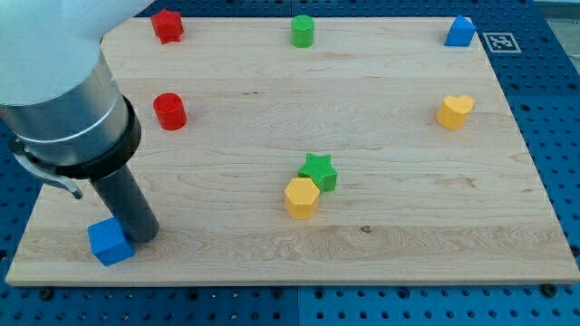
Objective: Place the green star at the bottom center of the board
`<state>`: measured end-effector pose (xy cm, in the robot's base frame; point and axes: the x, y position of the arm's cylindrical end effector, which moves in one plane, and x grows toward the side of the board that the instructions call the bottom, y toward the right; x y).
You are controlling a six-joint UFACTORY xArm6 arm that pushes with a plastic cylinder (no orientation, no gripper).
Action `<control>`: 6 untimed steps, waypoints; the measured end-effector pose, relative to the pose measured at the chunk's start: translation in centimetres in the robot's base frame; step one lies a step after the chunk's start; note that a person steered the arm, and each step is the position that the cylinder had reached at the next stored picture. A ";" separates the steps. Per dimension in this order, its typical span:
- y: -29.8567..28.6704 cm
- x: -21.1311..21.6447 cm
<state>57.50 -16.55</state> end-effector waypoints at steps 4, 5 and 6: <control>12.1 -6.1; 12.1 -6.1; 13.1 -6.6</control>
<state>50.91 -3.41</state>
